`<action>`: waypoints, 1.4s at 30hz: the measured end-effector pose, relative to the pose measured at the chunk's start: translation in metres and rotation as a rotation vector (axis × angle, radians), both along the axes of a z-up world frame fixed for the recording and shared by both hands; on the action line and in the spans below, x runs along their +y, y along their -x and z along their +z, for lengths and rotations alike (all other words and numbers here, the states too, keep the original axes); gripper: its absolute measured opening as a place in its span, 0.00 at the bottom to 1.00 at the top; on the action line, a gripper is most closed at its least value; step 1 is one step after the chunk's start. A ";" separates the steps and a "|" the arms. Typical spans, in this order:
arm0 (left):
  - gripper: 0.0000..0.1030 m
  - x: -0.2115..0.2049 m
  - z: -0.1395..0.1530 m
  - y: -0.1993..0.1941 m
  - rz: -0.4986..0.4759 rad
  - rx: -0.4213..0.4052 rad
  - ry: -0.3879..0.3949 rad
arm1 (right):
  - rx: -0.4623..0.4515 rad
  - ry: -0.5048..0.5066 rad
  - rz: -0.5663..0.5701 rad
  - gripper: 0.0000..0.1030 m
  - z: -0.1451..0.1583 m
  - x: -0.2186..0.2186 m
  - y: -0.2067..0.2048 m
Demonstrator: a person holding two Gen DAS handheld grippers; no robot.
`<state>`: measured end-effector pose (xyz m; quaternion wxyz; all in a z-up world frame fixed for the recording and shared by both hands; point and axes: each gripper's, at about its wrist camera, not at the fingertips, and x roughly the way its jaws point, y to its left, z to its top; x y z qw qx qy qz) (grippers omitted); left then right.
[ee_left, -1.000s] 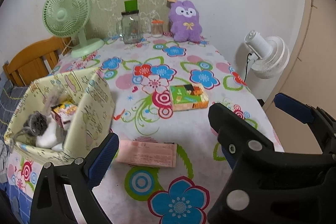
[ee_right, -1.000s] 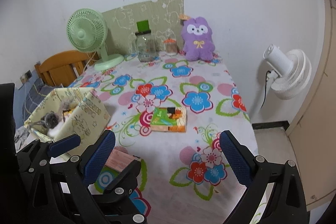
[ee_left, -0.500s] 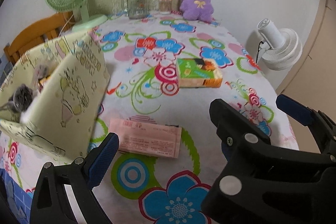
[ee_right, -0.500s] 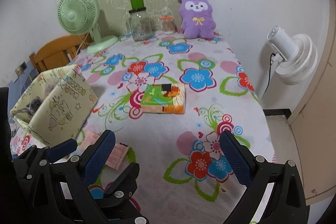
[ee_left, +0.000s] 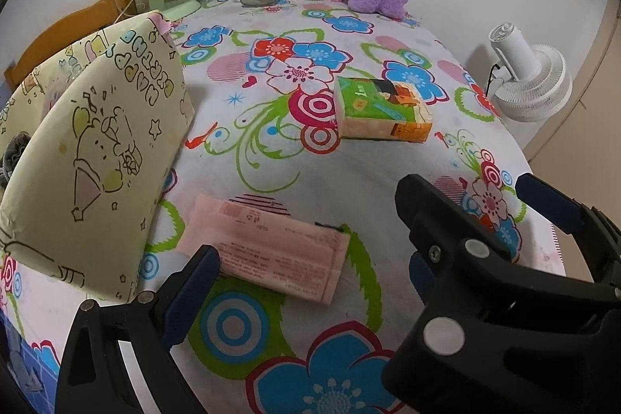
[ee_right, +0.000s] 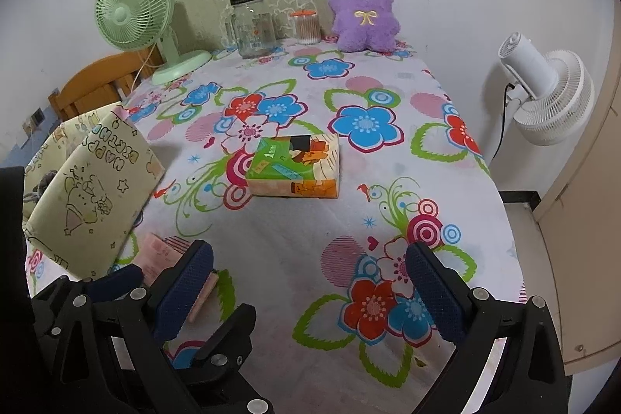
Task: Organize soft objects
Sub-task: 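Move the left tool to the pink card while the right tool approaches the green box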
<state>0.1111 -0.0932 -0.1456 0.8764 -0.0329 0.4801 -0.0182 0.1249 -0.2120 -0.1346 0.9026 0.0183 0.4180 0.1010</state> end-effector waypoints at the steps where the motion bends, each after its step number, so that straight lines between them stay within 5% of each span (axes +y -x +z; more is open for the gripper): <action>1: 0.96 0.000 0.000 0.000 -0.002 0.001 0.000 | 0.002 -0.001 0.000 0.98 -0.001 0.000 -0.001; 12: 0.96 0.002 0.000 -0.005 0.007 -0.016 -0.023 | 0.012 -0.007 0.001 0.98 -0.005 -0.001 -0.007; 20: 0.96 0.009 -0.009 0.004 0.056 0.043 -0.039 | 0.008 -0.001 0.026 0.98 -0.006 0.007 -0.002; 34: 0.91 0.000 -0.011 -0.013 0.027 -0.010 -0.061 | 0.030 -0.006 0.003 0.98 -0.013 -0.002 -0.013; 39: 0.74 -0.005 -0.007 -0.015 -0.019 -0.036 -0.057 | 0.041 -0.006 0.012 0.98 -0.017 -0.001 -0.018; 42: 0.54 -0.008 -0.005 -0.013 -0.043 -0.050 -0.054 | 0.043 -0.005 0.017 0.98 -0.018 0.000 -0.019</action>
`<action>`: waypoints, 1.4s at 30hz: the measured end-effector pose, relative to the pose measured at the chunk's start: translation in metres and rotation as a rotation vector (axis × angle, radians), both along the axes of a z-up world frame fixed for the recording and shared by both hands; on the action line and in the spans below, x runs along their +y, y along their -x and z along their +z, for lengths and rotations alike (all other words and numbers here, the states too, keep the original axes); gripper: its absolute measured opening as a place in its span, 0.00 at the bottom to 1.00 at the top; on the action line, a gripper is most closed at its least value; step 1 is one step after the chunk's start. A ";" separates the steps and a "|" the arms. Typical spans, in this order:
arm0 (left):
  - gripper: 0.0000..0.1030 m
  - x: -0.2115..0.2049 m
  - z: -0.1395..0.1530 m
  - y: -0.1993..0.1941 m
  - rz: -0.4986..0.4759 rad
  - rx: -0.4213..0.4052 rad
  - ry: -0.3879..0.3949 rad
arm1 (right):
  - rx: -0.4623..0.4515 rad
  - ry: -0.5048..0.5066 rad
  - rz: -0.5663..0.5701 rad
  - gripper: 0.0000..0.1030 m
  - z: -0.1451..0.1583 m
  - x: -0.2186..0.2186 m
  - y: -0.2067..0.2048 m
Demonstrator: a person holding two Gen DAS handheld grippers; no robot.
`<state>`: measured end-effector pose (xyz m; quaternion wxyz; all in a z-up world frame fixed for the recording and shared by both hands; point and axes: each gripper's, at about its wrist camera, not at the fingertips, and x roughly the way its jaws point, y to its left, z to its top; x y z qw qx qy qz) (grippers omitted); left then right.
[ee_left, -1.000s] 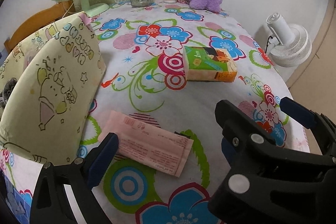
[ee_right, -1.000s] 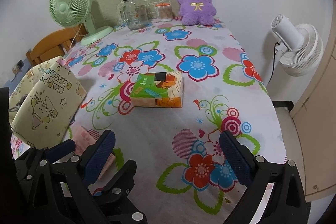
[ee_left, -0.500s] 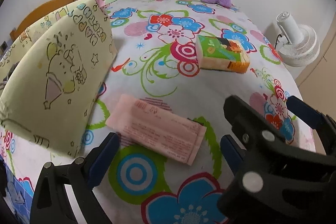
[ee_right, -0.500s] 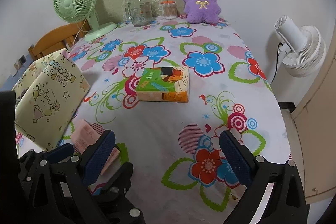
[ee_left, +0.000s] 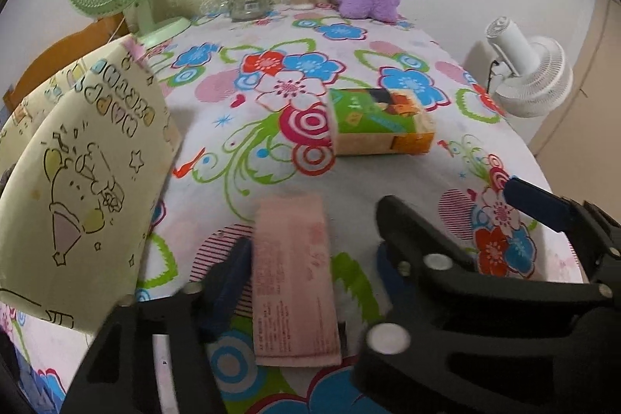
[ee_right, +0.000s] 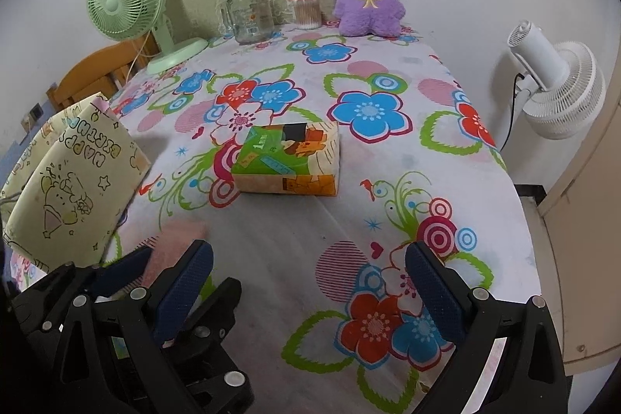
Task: Organize soft objects
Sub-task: 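Move the left tool to the pink card while the right tool approaches the green box, then grasp the pink card with the left tool while the right tool grasps the green box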
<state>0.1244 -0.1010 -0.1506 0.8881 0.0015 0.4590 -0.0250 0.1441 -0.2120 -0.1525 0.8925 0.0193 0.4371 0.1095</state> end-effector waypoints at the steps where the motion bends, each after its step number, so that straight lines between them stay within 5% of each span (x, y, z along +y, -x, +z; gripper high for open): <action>1: 0.42 -0.001 0.001 0.000 -0.007 -0.003 0.000 | 0.001 -0.001 0.001 0.98 0.000 0.000 0.000; 30: 0.38 0.022 0.003 -0.045 0.075 -0.032 -0.047 | 0.001 -0.022 -0.025 0.97 -0.002 0.018 -0.048; 42: 0.39 0.025 0.001 -0.048 0.053 -0.038 -0.041 | 0.034 0.017 -0.012 0.70 -0.012 0.032 -0.061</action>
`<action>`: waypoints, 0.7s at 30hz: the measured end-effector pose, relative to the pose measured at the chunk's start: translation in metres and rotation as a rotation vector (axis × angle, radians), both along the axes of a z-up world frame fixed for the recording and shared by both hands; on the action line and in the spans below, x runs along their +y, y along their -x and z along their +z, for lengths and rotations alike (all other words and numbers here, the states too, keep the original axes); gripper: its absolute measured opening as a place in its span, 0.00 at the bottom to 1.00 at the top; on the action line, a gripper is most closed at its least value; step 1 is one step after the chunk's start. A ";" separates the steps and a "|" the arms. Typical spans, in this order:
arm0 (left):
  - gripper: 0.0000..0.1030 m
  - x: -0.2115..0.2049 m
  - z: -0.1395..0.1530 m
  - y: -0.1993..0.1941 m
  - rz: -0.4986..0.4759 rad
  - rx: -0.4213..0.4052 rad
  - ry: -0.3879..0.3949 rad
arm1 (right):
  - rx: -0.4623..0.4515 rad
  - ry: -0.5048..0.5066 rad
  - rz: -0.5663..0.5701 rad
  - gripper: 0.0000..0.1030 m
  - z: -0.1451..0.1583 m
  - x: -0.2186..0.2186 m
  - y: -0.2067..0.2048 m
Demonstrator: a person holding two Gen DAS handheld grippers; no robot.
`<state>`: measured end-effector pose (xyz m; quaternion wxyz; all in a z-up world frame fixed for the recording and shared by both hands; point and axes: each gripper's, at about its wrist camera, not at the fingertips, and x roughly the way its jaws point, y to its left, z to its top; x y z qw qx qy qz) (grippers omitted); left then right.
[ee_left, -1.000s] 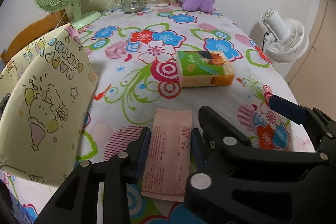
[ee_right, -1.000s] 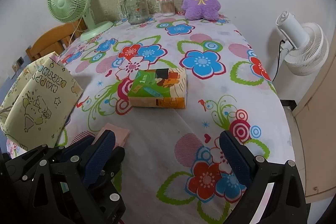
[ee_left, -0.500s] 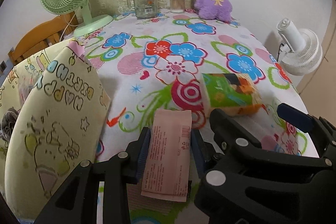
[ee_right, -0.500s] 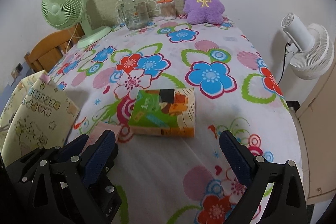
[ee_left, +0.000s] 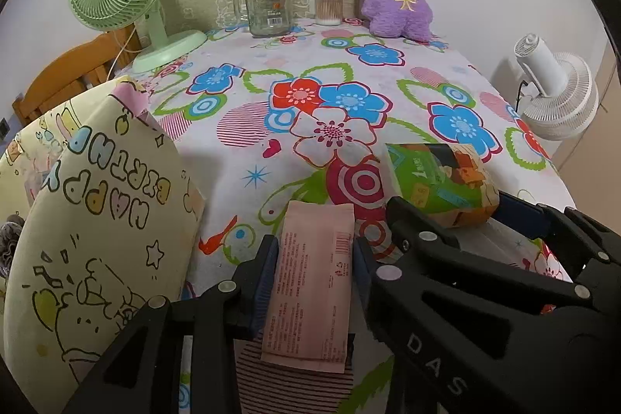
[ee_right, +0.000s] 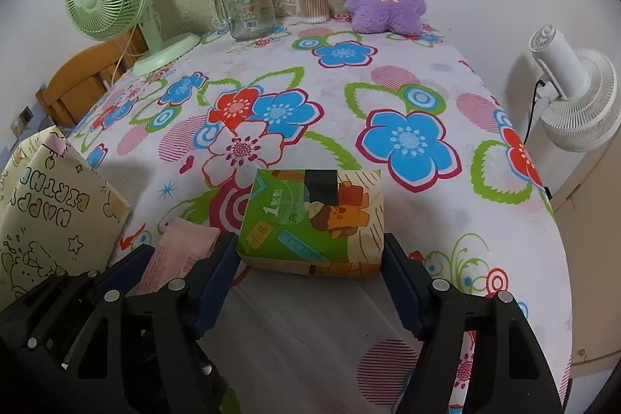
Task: Organize soft objects
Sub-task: 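Grasp the pink card with the left tool while the right tool grasps the green box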
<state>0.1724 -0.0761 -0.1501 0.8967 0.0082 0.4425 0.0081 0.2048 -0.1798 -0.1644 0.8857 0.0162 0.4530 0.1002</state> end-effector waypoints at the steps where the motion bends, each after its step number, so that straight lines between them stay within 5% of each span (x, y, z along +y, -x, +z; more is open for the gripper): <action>1: 0.38 0.000 0.000 0.000 -0.001 0.000 0.001 | -0.002 0.005 -0.004 0.69 0.001 0.000 0.001; 21: 0.38 -0.004 0.030 0.032 -0.049 -0.061 0.030 | -0.059 -0.007 -0.040 0.67 0.035 -0.007 0.038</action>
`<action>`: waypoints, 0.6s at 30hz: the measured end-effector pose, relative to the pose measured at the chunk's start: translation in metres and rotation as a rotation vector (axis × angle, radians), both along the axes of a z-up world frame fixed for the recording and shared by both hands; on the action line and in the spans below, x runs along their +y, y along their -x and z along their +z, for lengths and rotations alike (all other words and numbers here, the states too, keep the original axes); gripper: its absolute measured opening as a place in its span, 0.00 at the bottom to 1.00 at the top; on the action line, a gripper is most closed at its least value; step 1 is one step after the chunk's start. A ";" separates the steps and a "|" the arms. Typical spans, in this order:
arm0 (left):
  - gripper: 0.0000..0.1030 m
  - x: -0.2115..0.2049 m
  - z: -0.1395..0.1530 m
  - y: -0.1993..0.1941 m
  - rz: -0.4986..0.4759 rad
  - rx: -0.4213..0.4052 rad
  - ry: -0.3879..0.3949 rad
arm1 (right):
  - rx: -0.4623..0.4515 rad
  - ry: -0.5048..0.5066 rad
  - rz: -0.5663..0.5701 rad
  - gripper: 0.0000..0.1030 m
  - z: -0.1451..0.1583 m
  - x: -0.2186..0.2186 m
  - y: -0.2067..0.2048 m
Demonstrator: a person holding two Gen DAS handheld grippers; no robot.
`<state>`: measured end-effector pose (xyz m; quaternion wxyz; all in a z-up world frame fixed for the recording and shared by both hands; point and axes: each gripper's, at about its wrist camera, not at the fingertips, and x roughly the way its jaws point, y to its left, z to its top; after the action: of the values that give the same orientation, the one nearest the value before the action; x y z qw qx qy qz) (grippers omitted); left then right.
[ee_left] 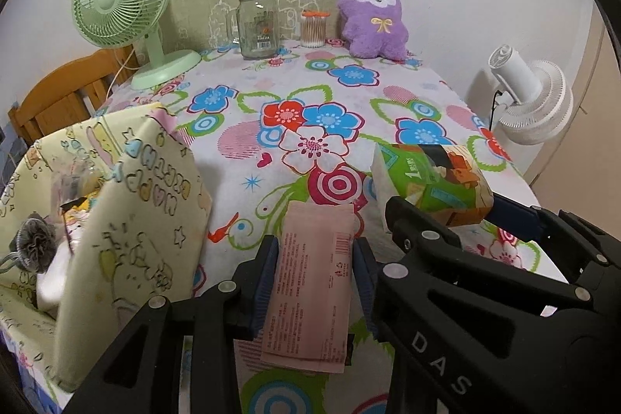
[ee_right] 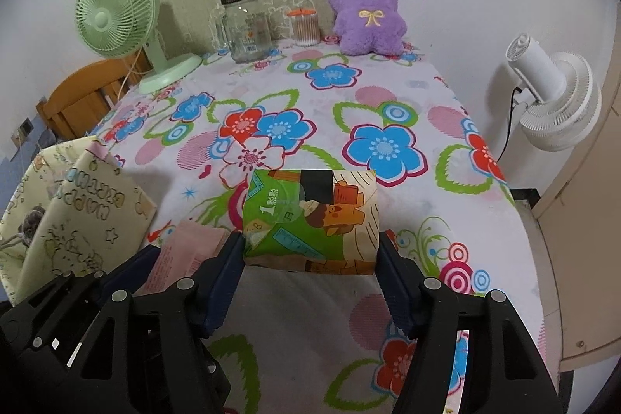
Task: Organize soft objects
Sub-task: 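Grasp the pink card with the left tool while the right tool grasps the green box, then lift the pink card with the left tool while the right tool carries the green box to the paper box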
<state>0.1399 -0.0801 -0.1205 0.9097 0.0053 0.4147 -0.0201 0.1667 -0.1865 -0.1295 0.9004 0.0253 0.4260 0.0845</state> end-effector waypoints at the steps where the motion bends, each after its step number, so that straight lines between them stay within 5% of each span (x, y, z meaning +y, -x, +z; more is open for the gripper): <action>1: 0.38 0.000 0.002 0.002 -0.001 -0.006 0.000 | -0.004 -0.001 -0.001 0.67 0.002 0.000 0.002; 18: 0.38 0.008 0.043 0.040 -0.016 -0.101 0.006 | -0.110 0.010 0.002 0.67 0.050 0.006 0.045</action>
<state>0.0997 -0.0726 -0.0776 0.9293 0.0070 0.3682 -0.0284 0.1214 -0.1808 -0.0799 0.9226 0.0155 0.3761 0.0845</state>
